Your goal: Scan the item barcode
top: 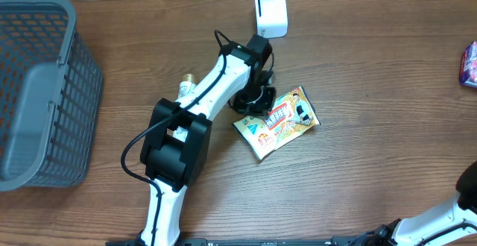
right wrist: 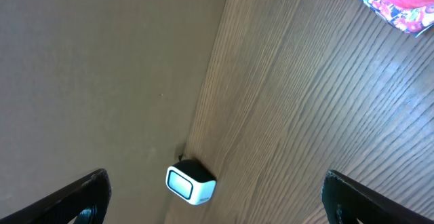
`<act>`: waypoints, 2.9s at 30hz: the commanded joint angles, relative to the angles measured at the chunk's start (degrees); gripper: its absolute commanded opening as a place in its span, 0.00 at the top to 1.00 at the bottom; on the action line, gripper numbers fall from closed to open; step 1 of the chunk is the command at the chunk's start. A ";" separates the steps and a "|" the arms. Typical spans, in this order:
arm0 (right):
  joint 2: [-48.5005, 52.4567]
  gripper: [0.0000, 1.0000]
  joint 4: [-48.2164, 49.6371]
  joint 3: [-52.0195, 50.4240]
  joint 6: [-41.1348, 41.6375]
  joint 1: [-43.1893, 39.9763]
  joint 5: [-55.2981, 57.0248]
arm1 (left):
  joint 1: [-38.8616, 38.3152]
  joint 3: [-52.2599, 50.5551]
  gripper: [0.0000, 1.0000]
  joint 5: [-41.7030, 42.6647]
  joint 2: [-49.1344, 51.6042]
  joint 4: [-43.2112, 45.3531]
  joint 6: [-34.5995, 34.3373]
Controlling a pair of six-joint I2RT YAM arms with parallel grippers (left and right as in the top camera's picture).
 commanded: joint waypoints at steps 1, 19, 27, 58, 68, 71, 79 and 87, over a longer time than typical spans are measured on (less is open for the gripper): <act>-0.11 0.00 0.04 0.00 -0.09 -0.04 -0.31 | -2.05 -0.59 0.96 4.87 0.57 3.76 -5.49; -0.11 0.00 0.04 0.00 -0.07 -0.04 -0.31 | -8.26 -0.57 0.96 18.12 9.64 28.79 -20.20; -0.11 0.00 0.04 0.00 -0.07 -0.04 -0.31 | -8.48 1.42 0.96 23.74 9.57 39.06 -17.73; -0.11 0.00 0.92 0.00 3.52 -0.04 -0.35 | 15.19 33.88 0.00 -20.63 -0.68 -25.16 -0.04; -0.09 0.00 -3.13 -0.26 -0.50 1.51 -6.01 | 17.16 33.88 0.00 -14.53 -0.68 -30.75 0.09; -0.09 0.00 -7.37 -1.46 -11.32 6.95 -3.13 | 16.04 33.88 0.08 -5.11 -0.68 -29.24 3.63; 0.13 0.41 -8.61 -14.10 -25.16 29.33 8.15 | 9.38 33.18 0.96 -0.87 -0.63 -22.67 0.07; 0.13 0.96 1.27 -32.00 -25.00 39.60 5.70 | 1.42 26.64 0.96 -0.90 0.11 -14.45 -3.80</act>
